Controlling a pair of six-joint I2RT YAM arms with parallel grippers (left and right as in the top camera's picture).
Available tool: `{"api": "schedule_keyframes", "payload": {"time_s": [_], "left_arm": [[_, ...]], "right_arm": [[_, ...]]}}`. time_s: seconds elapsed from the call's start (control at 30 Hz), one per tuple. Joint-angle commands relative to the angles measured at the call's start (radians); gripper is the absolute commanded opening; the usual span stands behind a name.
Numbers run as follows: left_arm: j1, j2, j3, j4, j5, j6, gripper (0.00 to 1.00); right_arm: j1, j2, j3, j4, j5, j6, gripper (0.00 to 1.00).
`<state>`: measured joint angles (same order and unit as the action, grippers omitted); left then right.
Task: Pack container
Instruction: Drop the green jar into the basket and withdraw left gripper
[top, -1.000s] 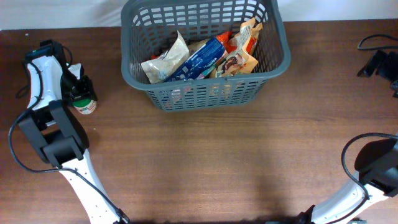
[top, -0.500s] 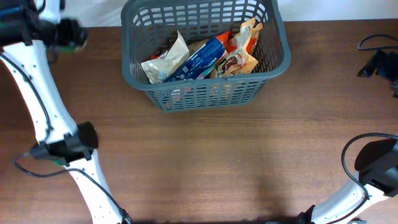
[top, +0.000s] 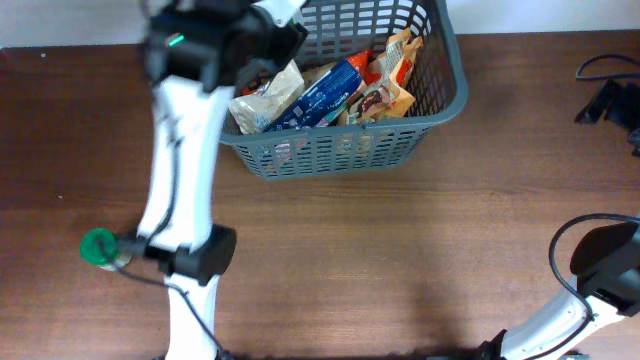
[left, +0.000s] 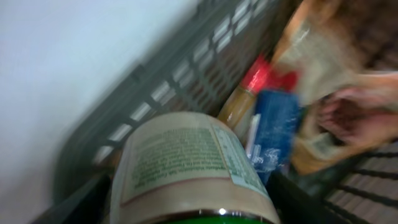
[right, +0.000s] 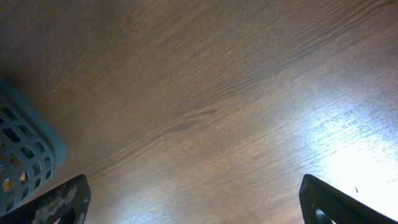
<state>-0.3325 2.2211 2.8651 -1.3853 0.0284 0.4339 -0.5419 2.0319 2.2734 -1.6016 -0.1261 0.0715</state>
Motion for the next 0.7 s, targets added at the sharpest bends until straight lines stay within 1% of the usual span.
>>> {"api": "schedule_keyframes", "payload": {"time_s": [0.0, 0.07, 0.1, 0.13, 0.17, 0.23, 0.33, 0.4, 0.47, 0.53, 0.57, 0.6, 0.63, 0.67], "left_arm": [[0.039, 0.103, -0.119, 0.077, -0.101, -0.077, 0.44], [0.063, 0.142, -0.135, 0.096, -0.101, -0.082, 0.48], [0.076, 0.161, -0.135, 0.088, -0.101, -0.082, 0.59], [0.082, 0.167, -0.135, 0.08, -0.101, -0.083, 0.85], [0.088, 0.167, -0.135, 0.065, -0.102, -0.083, 0.99], [0.093, 0.158, -0.13, 0.035, -0.109, -0.103, 0.99], [0.097, 0.096, -0.09, -0.072, -0.109, -0.12, 0.99], [0.098, 0.045, -0.065, -0.13, -0.138, -0.125, 0.99], [0.12, -0.071, -0.057, -0.164, -0.223, -0.212, 0.99], [0.158, -0.158, -0.057, -0.184, -0.243, -0.247, 0.99], [0.21, -0.223, -0.057, -0.187, -0.242, -0.283, 0.99], [0.244, -0.253, -0.057, -0.193, -0.241, -0.292, 0.99], [0.307, -0.291, -0.058, -0.219, -0.227, -0.294, 0.99], [0.36, -0.312, -0.059, -0.247, -0.212, -0.321, 0.99]], "right_arm": [[-0.002, -0.016, -0.002, 0.0, -0.009, 0.001, 0.99], [-0.002, -0.016, -0.002, 0.001, -0.009, 0.001, 0.99], [-0.002, -0.016, -0.002, 0.001, -0.009, 0.001, 0.99], [-0.002, -0.016, -0.002, 0.001, -0.009, 0.001, 0.99], [-0.002, -0.016, -0.002, 0.001, -0.009, 0.001, 0.99], [-0.002, -0.016, -0.002, 0.001, -0.009, 0.001, 0.99], [-0.002, -0.016, -0.002, 0.001, -0.009, 0.001, 0.99], [-0.002, -0.016, -0.002, 0.0, -0.009, 0.001, 0.99], [-0.002, -0.016, -0.002, 0.0, -0.009, 0.001, 0.99], [-0.002, -0.016, -0.002, 0.001, -0.009, 0.001, 0.99], [-0.002, -0.016, -0.002, 0.0, -0.009, 0.001, 0.99], [-0.002, -0.016, -0.002, 0.001, -0.009, 0.001, 0.99], [-0.002, -0.016, -0.002, 0.001, -0.009, 0.001, 0.99], [-0.002, -0.016, -0.002, 0.001, -0.009, 0.001, 0.99]]}}
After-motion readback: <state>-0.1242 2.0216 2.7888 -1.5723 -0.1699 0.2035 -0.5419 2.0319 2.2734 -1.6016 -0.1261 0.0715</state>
